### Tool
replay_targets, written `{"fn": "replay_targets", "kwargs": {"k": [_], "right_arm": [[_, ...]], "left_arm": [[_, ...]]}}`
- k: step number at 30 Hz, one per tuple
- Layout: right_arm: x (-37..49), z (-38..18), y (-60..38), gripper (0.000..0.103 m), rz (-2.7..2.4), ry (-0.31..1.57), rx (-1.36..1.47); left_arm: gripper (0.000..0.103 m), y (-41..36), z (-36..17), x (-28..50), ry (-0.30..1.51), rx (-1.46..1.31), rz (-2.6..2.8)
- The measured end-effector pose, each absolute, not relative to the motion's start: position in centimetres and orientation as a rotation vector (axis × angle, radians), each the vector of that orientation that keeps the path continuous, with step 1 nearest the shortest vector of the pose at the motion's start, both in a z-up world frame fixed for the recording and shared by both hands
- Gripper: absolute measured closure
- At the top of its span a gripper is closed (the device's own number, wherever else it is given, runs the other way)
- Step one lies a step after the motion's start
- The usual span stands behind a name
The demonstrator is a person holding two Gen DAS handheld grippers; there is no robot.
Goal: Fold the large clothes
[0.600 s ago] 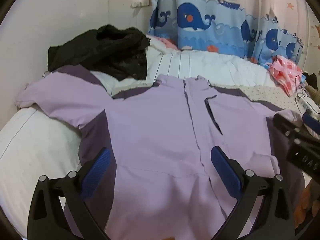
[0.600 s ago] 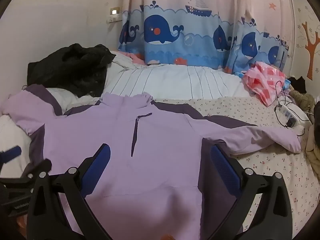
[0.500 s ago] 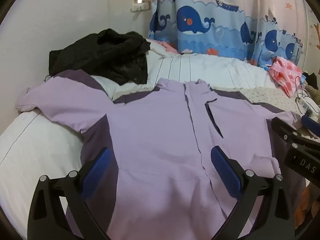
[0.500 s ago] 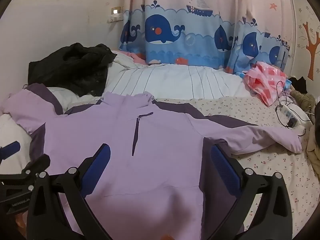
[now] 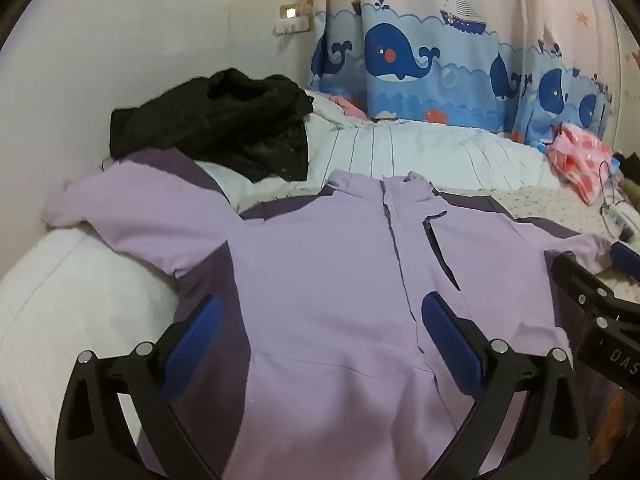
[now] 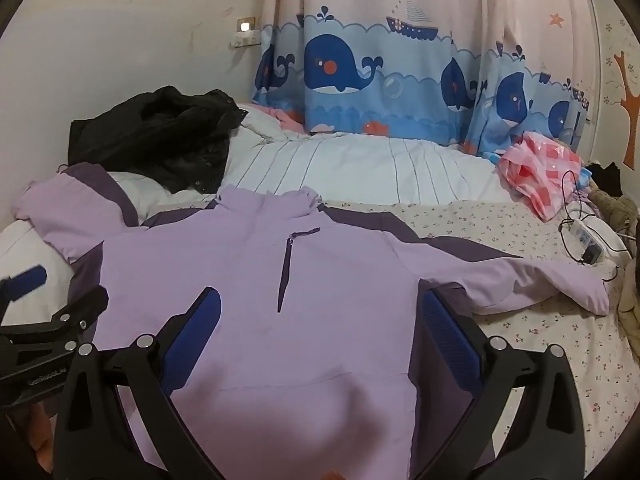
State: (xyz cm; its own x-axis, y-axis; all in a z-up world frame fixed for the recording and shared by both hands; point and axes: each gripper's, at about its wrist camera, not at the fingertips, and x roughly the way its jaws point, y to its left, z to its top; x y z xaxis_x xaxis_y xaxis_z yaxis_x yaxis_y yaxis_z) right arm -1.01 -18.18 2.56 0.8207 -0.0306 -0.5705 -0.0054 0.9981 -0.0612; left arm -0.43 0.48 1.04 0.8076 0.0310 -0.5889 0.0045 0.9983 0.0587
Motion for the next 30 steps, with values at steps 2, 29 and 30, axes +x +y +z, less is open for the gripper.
{"fn": "replay_targets", "kwargs": {"k": [2,29,30], "right_arm": [[-0.9,2.4,-18.1,0.006,-0.001,0.616,-0.057],[-0.9,1.5,-17.7,0.006,0.055,0.650,-0.047],[-0.9,1.5,-17.7,0.006,0.056,0.650,-0.048]], "left_arm": [[0.007,0.5,1.0,-0.4,0.632,0.048,-0.001],[0.007,-0.1,-0.3,0.1,0.656,0.051,-0.022],[0.007,0.0,-0.3,0.1,0.658,0.050,-0.022]]}}
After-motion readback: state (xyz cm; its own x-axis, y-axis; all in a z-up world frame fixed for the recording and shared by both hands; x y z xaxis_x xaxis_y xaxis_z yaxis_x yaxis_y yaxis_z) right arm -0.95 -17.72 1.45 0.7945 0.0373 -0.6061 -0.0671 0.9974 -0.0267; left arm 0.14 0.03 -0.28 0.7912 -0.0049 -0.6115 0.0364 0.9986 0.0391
